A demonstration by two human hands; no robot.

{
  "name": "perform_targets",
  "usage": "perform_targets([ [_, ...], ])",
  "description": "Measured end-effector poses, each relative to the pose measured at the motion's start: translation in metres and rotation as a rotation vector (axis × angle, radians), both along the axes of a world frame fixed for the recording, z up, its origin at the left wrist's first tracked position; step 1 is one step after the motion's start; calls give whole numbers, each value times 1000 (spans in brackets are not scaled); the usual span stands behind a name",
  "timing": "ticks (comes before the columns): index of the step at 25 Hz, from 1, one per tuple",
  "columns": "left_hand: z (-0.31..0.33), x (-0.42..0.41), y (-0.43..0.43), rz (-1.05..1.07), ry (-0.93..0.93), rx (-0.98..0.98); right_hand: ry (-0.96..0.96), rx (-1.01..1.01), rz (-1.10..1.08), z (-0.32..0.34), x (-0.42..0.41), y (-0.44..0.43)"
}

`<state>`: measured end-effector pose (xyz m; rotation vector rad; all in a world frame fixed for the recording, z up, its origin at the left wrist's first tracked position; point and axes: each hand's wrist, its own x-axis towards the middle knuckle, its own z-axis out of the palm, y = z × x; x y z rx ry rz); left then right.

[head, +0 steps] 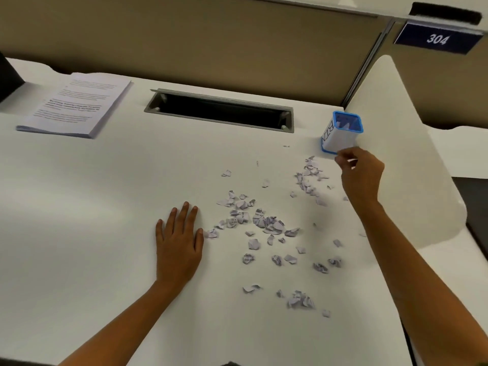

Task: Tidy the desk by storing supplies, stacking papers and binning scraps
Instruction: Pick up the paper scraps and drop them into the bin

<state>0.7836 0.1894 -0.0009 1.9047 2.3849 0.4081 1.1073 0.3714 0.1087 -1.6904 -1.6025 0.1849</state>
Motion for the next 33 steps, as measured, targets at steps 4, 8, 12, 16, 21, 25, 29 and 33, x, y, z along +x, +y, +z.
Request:
perform_targets([
  [4,6,1,0,-9,-124,59,83,-409,21,-21,7,-101],
  [8,17,16,-8,-79,-384,114,-30,-837,6,-36,2,-193],
  [12,27,53,-21,-267,-371,64,-91,-842,39,-40,-20,-239],
  [16,31,90,-40,-404,-443,-55,133,-757,105,-55,-57,-239],
  [21,35,103,-47,-474,-423,-148,109,-446,99,-51,-68,-225],
  [25,17,100,-52,-520,-109,-131,-289,-635,189,-55,-49,-211],
  [29,-2,94,-52,-506,-91,-84,-410,-661,370,-77,-67,-219],
  [33,-2,87,-44,-620,-183,-79,-484,-282,356,-94,-82,-247],
])
